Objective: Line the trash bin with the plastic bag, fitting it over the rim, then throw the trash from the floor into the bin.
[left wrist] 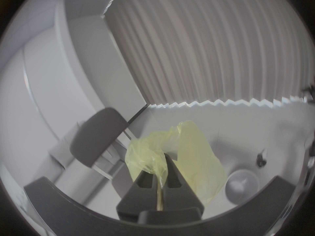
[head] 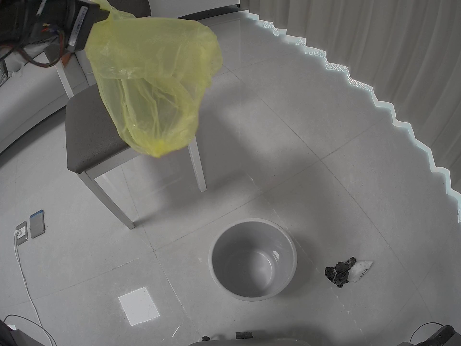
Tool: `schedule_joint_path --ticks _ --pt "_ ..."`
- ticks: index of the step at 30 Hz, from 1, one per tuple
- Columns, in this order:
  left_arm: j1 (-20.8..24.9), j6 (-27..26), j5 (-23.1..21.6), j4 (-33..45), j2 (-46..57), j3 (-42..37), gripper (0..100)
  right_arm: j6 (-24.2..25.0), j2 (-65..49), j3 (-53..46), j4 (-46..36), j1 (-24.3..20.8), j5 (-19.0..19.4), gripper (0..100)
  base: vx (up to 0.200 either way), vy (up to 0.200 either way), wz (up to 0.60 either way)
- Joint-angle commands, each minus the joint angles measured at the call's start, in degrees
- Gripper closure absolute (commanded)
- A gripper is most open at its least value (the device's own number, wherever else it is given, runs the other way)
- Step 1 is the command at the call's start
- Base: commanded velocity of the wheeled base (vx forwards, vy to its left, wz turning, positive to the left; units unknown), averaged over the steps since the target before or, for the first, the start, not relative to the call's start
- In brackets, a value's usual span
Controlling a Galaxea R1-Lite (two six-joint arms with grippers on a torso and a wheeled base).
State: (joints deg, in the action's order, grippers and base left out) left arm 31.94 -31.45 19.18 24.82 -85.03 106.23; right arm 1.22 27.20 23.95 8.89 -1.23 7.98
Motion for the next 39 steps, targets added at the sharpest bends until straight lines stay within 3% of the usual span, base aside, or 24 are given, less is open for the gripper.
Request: schedule_joint_path --ticks 1,8,16,18,19,22,31,39 --pt "12.97 -13.55 8.69 4.97 8.56 -0.67 100 -0.34 20.26 10.23 0.52 -3.69 3.88 0 0.000 0.000 0.00" --pt "22.82 -20.40 16.33 4.36 8.74 -1.81 100 -0.34 28.35 13.57 0.78 -6.59 3.88 0 0.000 0.000 0.00" --pt "28.97 -28.67 16.51 1.99 7.25 -1.46 100 2.30 36.88 17.27 3.24 -10.99 3.88 0 0.000 0.000 0.00" --pt "29.94 -28.84 16.60 1.46 7.07 -1.38 100 3.97 38.11 17.88 3.51 -12.22 3.88 0 0.000 0.000 0.00" --pt "31.25 -28.84 16.60 0.67 6.63 -1.29 100 9.24 40.65 19.02 4.21 -16.52 3.53 0 0.000 0.000 0.00" --pt "32.31 -28.58 16.42 0.40 6.37 -1.11 100 16.01 44.35 20.25 5.62 -20.83 3.35 0 0.000 0.000 0.00" --pt "33.89 -27.96 15.98 0.58 6.46 -1.99 100 17.06 51.55 24.39 12.56 -22.32 3.53 0 0.000 0.000 0.00" --pt "35.47 -27.96 15.98 0.58 5.49 -2.17 100 17.24 53.31 31.07 11.94 -22.06 3.79 0 0.000 0.000 0.00"
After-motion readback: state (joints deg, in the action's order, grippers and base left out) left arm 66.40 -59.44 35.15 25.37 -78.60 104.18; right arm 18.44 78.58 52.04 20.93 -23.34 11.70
